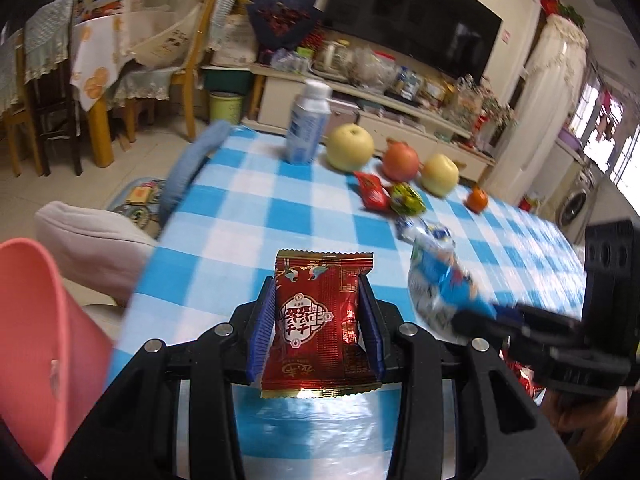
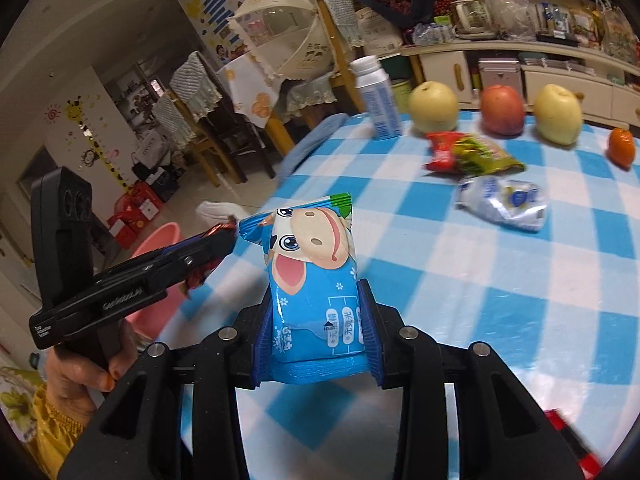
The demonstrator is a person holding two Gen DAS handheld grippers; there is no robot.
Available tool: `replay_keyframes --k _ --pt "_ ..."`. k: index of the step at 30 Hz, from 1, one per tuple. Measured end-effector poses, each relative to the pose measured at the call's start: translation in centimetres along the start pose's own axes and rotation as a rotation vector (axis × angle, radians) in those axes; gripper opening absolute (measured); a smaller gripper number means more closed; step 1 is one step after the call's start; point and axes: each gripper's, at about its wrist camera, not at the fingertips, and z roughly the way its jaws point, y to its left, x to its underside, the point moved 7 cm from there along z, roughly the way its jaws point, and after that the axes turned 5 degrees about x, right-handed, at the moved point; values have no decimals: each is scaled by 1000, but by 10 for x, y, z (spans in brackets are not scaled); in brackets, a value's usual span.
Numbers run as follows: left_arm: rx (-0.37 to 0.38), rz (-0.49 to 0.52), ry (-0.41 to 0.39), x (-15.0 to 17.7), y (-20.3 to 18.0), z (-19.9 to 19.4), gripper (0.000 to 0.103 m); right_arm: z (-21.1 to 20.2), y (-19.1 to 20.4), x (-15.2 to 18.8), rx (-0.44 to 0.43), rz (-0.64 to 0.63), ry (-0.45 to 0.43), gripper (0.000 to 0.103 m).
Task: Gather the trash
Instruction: 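Carry both held packets over the pink bucket and open both tools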
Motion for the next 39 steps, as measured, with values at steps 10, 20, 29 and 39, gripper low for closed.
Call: replay_keyframes --k 10,20,29,39 --pt "-114 -166 -131 -21 91 -67 41 36 126 3 -186 -45 48 39" --pt "-270 -385 -226 -12 196 -131 42 87 228 -8 -245 -129 88 40" --pt "-428 -441 -193 -3 236 -139 81 105 236 -2 -163 -107 61 78" --pt "-443 -394 -179 -5 217 -129 95 71 194 13 -28 -97 -3 91"
